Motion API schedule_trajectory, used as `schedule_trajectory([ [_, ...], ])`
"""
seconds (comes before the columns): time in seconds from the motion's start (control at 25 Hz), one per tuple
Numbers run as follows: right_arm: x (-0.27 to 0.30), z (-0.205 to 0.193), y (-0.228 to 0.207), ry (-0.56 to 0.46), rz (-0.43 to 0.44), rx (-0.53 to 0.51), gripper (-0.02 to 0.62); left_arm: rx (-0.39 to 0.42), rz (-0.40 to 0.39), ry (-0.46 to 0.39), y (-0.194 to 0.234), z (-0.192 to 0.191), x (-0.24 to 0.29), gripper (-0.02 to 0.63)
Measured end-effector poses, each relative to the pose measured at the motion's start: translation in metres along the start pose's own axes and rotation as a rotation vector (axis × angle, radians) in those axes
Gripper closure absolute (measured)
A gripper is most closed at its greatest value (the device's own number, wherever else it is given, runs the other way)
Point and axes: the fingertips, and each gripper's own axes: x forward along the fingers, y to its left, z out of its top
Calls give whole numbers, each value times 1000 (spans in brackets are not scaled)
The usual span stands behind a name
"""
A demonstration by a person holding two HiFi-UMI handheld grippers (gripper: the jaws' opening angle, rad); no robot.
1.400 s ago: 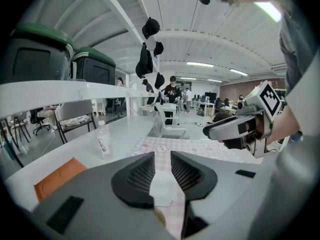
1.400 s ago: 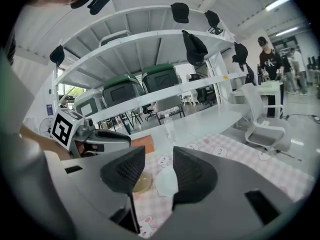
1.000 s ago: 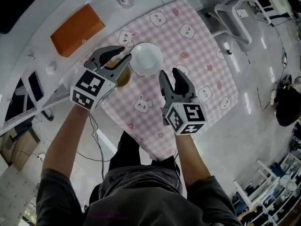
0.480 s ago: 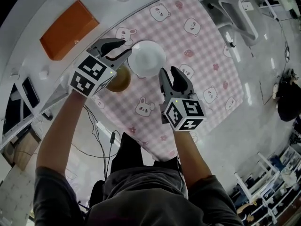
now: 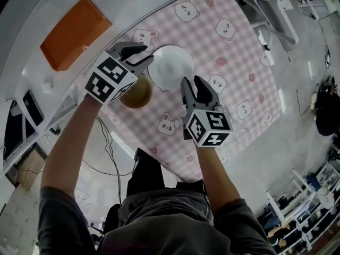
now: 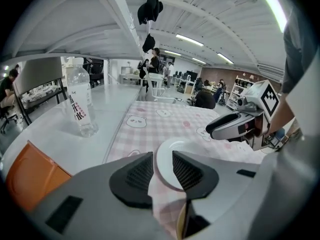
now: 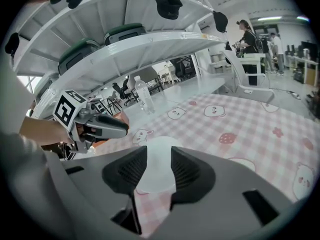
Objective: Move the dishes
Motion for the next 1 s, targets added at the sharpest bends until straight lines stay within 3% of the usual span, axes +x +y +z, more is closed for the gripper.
schedule_trajectory([
  [1.0,26,-46,-31,115,-94,98,442,-23,-104,141,9,-33,45,482],
])
